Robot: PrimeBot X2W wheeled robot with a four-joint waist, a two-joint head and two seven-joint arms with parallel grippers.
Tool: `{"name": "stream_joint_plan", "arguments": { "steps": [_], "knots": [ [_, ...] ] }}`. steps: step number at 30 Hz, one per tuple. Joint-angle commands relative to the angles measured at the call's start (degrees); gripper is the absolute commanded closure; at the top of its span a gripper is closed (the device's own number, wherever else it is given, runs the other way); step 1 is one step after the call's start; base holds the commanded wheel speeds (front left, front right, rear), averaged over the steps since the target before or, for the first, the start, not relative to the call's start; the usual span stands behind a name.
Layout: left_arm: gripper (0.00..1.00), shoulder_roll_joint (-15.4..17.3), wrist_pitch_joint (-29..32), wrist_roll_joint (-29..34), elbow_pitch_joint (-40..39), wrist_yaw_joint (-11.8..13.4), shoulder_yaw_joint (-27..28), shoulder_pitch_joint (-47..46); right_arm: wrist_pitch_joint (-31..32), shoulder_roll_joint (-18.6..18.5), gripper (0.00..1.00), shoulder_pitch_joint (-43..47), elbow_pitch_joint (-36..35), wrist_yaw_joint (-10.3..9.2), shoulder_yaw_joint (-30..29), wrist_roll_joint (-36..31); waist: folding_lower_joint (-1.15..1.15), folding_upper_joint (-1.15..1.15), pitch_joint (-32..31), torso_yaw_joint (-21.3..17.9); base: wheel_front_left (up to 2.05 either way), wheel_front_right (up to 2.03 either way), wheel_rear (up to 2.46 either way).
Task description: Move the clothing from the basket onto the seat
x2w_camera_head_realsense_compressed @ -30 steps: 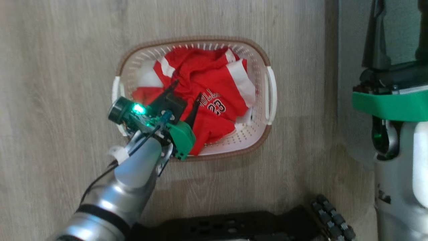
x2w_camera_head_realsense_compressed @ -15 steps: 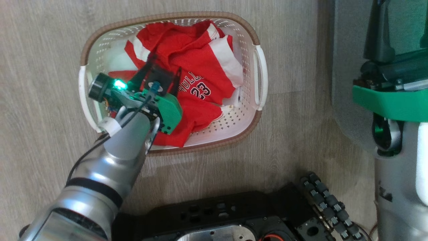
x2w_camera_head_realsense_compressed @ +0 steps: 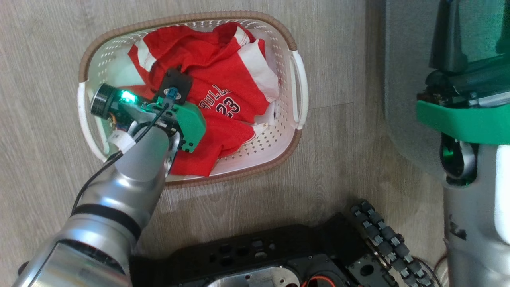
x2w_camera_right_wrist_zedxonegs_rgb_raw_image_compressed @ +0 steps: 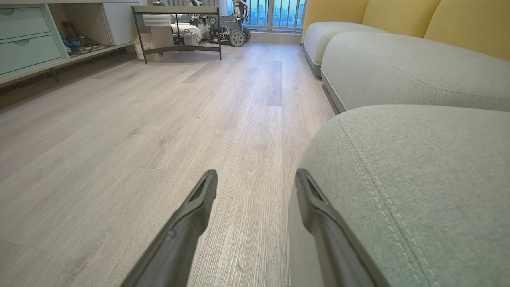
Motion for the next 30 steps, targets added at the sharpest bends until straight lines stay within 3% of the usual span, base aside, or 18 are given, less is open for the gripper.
{"name": "stream_joint_plan", "arguments": {
  "steps": [1, 9, 16, 26, 30],
  "knots": [
    [1.00, 0.61, -0.71, -0.78, -0.08, 0.27, 1.01, 1.10, -0.36, -0.11, 0.00, 1.44, -1.63, -0.02, 1.07, 0.70, 0.00, 0.00, -0.39, -0.24, 0.00, 0.00, 0.00],
    [1.00, 0.56, -0.71, -1.04, -3.31, -0.32, 0.72, 2.97, -0.36, -0.11, 0.00, 2.00, 0.18, -0.02, 0.63, 0.77, 0.00, 0.00, -3.65, 0.05, 0.00, 0.00, 0.00],
    [1.00, 0.87, -0.71, -1.46, -10.11, -2.69, 1.06, 7.81, -0.36, -0.11, 0.00, 3.89, 3.55, -0.02, 0.31, 0.67, 0.00, 0.00, -11.01, 1.67, 0.00, 0.00, 0.00],
    [1.00, 0.61, -0.71, -4.01, -18.60, -8.80, 1.56, 14.88, -0.36, -0.11, 0.00, 9.82, 9.73, -0.02, -0.52, -0.68, 0.00, 0.00, -27.30, 4.81, 0.00, 0.00, 0.00],
    [1.00, 0.53, -0.71, -4.56, -22.61, -10.59, 0.98, 16.57, -0.36, -0.11, 0.00, 14.72, 12.52, -0.02, -1.04, -1.12, 0.00, 0.00, -36.63, 5.87, 0.00, 0.00, 0.00]
  ]
}}
